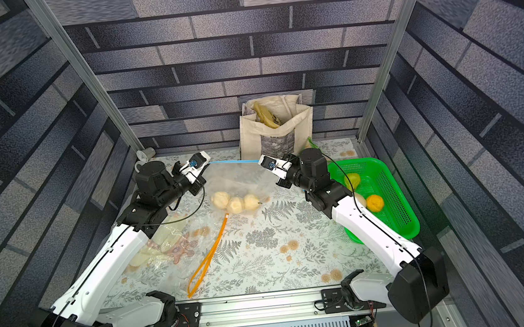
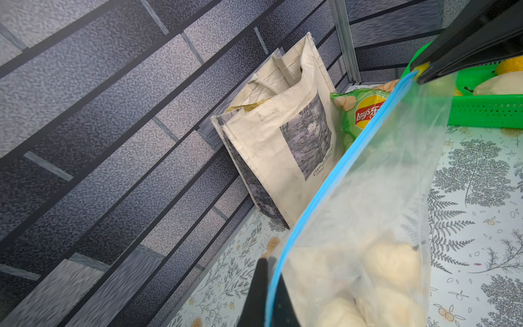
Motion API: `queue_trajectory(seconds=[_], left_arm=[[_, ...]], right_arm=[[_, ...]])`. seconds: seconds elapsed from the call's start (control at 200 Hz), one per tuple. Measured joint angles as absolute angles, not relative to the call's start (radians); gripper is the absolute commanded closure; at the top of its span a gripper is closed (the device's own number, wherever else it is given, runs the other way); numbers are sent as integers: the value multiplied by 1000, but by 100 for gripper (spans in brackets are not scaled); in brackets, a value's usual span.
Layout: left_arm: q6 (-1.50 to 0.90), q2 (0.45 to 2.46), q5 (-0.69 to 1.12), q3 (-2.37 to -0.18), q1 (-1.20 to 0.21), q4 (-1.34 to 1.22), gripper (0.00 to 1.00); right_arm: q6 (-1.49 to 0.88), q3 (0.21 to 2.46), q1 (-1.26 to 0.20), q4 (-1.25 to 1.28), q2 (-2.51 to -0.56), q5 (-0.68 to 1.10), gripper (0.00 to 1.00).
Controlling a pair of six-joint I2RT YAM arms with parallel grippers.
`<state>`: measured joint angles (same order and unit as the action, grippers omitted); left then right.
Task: Open the zip-top bag and take out the pear
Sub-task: Unzip the zipper on the zipper food storage bag.
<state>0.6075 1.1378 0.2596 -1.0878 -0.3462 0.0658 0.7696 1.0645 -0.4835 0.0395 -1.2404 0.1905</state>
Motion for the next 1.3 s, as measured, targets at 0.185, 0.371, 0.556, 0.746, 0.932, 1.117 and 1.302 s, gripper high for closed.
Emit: queue_trajectory(seconds=[0.185,0.371,0.556,0.746,0.932,1.117,1.302], left_arm=[[595,1002,263,-920,-346,73,100],[567,877,308,-813,-359,124,100],[568,813,322,-787,-399,181,100],[596,812,361,-760,-461,205,100],[629,813,375,-739,-506,217,100],[656,813,396,-719,-530,217,100],[694,814,425,-709,-559,217,100]], right_arm=[[774,925,-473,72,-1174,187,88],[768,801,-468,66,-1085,234,79],[745,725,-442,3,-989,244,63],[731,682,-442,-83,-878,295,48],[688,682,-442,-130,-778,393,44],[696,685,-442,-213,-740,487,43],[736,694,-443,-262,-807,552,43]])
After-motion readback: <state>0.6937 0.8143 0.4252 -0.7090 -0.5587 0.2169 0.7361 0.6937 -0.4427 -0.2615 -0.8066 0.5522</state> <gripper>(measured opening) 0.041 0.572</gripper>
